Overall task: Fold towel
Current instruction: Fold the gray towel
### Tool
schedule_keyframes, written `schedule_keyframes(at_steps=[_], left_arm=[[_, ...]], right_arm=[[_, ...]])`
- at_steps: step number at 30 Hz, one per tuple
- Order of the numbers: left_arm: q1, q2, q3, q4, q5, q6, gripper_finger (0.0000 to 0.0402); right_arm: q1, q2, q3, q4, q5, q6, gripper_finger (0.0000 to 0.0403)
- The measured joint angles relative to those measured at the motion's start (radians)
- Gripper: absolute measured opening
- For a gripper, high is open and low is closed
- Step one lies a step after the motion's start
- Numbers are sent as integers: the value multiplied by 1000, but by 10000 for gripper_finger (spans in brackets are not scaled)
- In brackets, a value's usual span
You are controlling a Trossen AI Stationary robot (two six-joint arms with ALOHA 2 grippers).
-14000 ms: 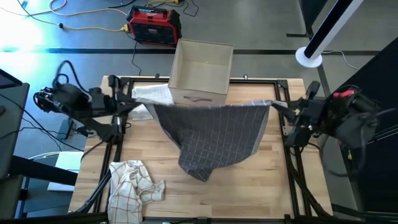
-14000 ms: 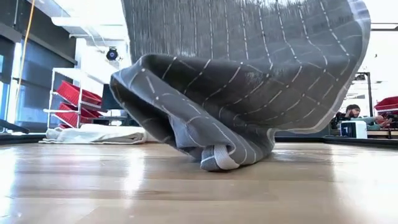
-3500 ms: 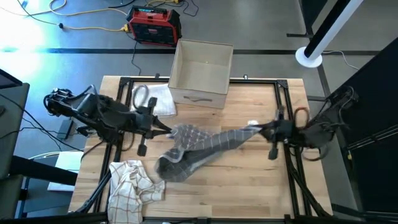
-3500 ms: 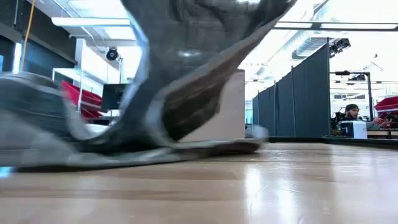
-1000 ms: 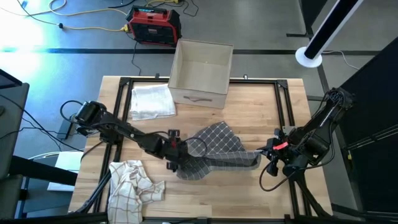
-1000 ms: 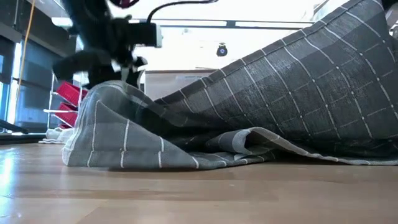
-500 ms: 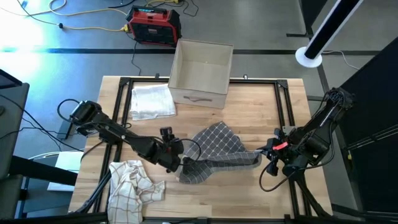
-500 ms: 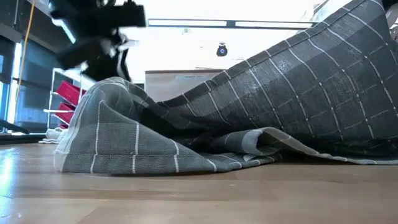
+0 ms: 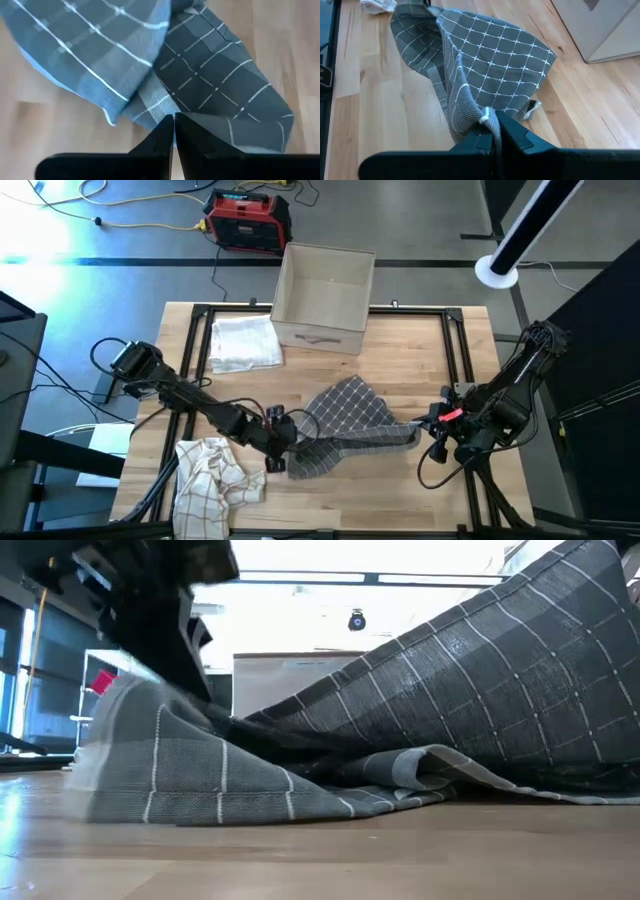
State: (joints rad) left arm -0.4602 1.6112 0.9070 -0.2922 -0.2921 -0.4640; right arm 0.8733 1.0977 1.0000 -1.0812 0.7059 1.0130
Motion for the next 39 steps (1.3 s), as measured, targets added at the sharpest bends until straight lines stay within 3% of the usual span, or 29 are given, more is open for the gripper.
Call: schedule_keyframes(at_steps=[6, 12, 17, 21, 23, 25, 29, 35, 39], left_arm=[[-14, 5, -109, 178, 84, -52, 3], [-17, 62, -205, 323, 60, -136, 1], [-9, 30, -178, 229, 26, -133, 0], [-20, -45, -110, 52, -107, -125, 0], [-30, -70, -102, 65, -164, -86, 0], [-35, -74, -109, 134, -159, 6, 2], [-19, -35, -121, 175, -99, 104, 34], [6, -10, -121, 188, -162, 190, 118], [8, 27, -121, 185, -136, 238, 159]], right_arm=[[0, 0, 0, 0, -4, -28, 0], [0, 0, 0, 0, -7, -27, 0], [0, 0, 0, 1, -7, -27, 0], [0, 0, 0, 1, -7, -28, 0], [0, 0, 0, 1, -7, -31, 0], [-1, 0, 0, 2, -6, -38, 0], [-1, 0, 0, 2, -6, -32, 0], [-1, 0, 0, 2, 2, -27, 0], [-1, 0, 0, 3, 4, -27, 0]])
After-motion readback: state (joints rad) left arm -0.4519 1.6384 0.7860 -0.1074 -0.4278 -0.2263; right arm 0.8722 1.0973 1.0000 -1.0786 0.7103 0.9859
